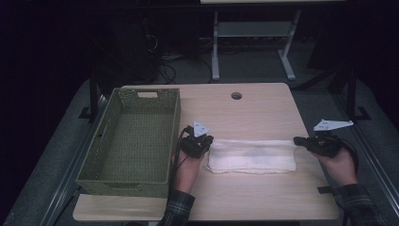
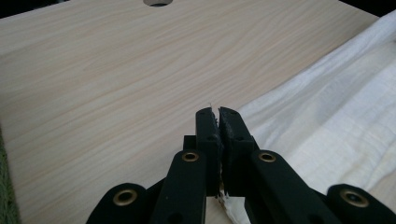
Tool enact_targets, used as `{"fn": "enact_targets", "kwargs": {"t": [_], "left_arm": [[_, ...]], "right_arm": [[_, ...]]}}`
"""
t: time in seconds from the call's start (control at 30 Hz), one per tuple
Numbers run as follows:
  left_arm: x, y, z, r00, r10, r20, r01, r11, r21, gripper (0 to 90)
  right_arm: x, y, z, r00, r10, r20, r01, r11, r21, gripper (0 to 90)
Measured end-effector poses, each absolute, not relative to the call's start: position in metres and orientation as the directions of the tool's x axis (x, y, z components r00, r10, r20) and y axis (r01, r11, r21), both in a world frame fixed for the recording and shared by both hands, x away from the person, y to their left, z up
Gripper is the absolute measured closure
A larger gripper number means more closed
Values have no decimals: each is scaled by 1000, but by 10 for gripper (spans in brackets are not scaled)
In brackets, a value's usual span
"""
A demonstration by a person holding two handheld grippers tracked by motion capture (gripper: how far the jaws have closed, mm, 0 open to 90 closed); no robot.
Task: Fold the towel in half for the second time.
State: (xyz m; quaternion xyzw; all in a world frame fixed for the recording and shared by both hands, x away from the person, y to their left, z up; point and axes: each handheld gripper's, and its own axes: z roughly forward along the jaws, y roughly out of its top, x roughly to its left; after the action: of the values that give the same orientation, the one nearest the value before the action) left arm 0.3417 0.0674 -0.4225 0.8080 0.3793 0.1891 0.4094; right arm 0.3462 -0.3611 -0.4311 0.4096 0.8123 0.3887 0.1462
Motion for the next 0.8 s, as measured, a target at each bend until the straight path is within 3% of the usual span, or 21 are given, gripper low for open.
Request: {"fn": "enact_targets", "kwargs": {"t": [0.8], "left_arm": [[300, 71, -434, 624, 781, -8, 491, -384, 782, 868]], "right_arm": [[298, -357, -437, -663, 744, 85, 555, 413, 722, 872]]}}
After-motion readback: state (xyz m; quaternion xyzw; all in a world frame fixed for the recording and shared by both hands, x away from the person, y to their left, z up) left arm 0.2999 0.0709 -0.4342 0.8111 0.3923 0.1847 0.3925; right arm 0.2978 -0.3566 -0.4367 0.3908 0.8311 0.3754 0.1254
